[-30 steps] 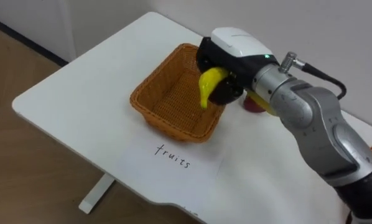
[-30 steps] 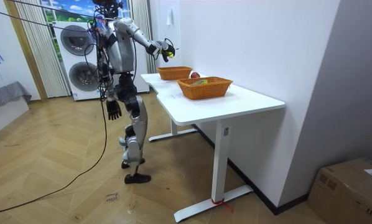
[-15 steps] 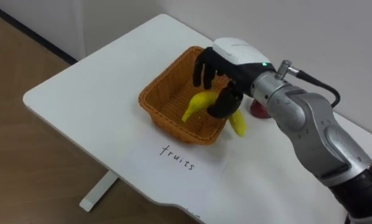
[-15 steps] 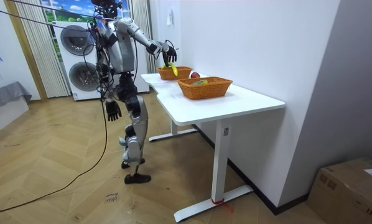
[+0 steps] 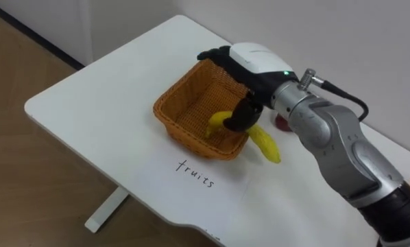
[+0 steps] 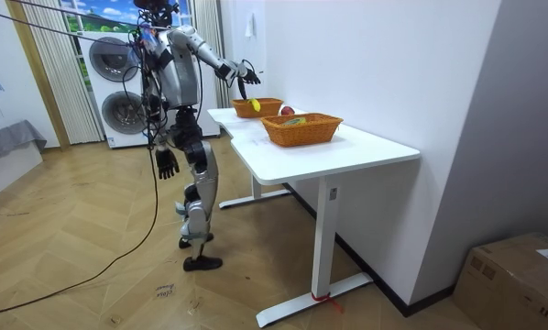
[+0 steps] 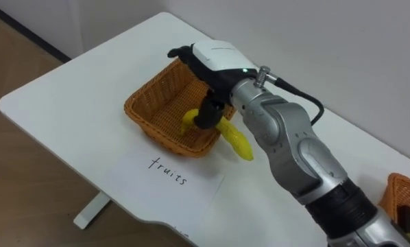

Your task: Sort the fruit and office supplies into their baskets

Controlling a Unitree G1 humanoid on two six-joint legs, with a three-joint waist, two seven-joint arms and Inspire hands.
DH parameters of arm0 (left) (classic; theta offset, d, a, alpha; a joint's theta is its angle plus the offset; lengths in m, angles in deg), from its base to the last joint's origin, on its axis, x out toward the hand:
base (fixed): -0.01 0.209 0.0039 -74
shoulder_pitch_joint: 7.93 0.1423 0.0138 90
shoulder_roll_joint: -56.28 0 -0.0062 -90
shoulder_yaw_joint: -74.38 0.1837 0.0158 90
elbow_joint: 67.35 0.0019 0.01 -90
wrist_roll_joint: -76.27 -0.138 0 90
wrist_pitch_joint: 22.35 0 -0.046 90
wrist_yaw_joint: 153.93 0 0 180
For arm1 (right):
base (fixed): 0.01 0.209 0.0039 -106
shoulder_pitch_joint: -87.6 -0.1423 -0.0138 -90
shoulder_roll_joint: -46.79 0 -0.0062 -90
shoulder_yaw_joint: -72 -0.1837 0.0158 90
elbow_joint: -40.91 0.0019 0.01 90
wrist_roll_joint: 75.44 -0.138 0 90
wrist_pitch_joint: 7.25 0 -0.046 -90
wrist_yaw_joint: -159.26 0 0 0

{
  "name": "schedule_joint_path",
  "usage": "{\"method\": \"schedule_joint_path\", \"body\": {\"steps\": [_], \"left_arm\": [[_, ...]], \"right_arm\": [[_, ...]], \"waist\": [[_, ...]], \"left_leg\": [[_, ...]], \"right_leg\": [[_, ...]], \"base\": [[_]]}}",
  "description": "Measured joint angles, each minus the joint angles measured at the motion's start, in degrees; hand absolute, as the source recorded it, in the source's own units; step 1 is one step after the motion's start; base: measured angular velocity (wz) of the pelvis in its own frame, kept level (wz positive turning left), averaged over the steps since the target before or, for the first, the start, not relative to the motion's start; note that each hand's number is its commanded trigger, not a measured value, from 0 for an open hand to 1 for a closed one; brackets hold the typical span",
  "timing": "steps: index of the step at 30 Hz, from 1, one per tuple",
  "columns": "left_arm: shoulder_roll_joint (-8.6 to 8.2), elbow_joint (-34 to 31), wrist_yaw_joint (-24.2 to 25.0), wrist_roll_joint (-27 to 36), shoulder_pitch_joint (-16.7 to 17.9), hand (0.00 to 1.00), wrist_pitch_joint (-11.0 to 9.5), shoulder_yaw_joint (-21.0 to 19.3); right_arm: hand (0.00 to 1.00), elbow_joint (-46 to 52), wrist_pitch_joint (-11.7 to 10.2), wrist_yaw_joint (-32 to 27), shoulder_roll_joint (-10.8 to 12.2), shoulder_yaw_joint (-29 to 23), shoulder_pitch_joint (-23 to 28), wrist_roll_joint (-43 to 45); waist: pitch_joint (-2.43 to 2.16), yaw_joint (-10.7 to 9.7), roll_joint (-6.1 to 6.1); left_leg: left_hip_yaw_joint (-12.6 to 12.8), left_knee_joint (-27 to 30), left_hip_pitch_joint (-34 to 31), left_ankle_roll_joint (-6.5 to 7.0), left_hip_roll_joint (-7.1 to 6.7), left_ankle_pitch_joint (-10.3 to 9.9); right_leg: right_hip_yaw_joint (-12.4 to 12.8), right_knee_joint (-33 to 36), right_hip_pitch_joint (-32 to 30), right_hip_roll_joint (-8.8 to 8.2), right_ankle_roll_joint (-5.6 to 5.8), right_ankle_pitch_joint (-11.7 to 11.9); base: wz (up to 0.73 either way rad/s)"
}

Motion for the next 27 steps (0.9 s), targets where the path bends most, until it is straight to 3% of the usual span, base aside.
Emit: {"method": "schedule_joint_path", "body": {"steps": [22, 24, 27], "left_arm": [[0.16, -0.47, -0.02, -0.01, 0.03, 0.0, 0.08, -0.92], [-0.07, -0.46, -0.11, -0.01, 0.04, 0.0, 0.08, -0.93], [-1.08, -0.46, -0.12, -0.01, 0.31, 0.0, 0.2, -0.69]], "right_arm": [[0.0, -0.75, 0.09, -1.74, 0.74, -0.01, 0.0, -0.3], [0.0, -1.15, -0.01, -2.6, 1.08, -0.07, 0.0, -1.75], [0.0, -2.11, -0.73, -5.02, 1.25, -0.65, 0.0, -7.53]], "waist": [[0.06, 0.7, 0.09], [0.18, 0.68, 0.25], [0.83, 0.14, 1.14]], "left_leg": [[-0.62, 0.0, -0.13, 0.0, -0.15, -0.01], [-0.9, 0.11, -0.14, 0.04, -0.32, -0.03], [-1.7, 0.65, 0.05, 0.3, -0.65, -0.22]], "right_leg": [[-0.09, -0.04, 0.12, -0.05, 0.2, -0.13], [-0.23, -0.04, 0.27, -0.18, 0.46, -0.28], [-0.09, -0.09, 1.04, -0.39, 0.69, -0.42]], "base": [[0.01], [0.09], [0.15]]}}
